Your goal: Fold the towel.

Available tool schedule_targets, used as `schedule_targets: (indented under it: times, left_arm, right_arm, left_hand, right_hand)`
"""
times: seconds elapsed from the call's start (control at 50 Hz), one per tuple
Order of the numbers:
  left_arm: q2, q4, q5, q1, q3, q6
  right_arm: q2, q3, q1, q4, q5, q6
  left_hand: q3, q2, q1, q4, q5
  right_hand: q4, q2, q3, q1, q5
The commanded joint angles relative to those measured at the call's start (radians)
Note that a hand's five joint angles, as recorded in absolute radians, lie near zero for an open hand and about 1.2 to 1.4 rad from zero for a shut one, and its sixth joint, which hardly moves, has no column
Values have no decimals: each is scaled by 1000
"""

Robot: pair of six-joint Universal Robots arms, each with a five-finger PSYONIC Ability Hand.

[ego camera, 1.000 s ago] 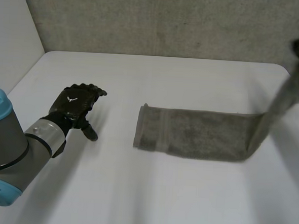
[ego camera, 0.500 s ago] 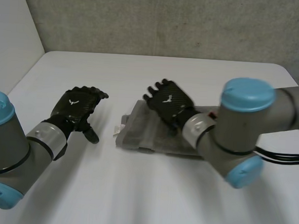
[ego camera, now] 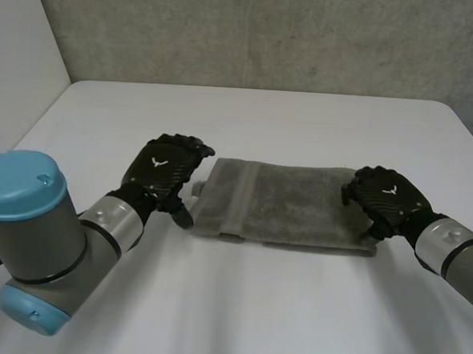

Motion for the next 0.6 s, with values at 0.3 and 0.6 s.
schedule_targets:
  times: [0.3, 0.6]
  left_arm:
    - [-112, 34, -8, -41, 7, 9]
    - [-161, 31, -69, -56, 36, 15]
  right_arm:
    - [98, 9, -18, -49, -19, 210]
    - [103, -3, 79, -62, 1, 229]
  left_hand:
    - [-44, -44, -70, -52, -36]
    - [-44, -30, -56, -52, -21]
  right_hand:
    - [-6, 8, -6, 14, 8]
    - [-6, -18, -6, -13, -18]
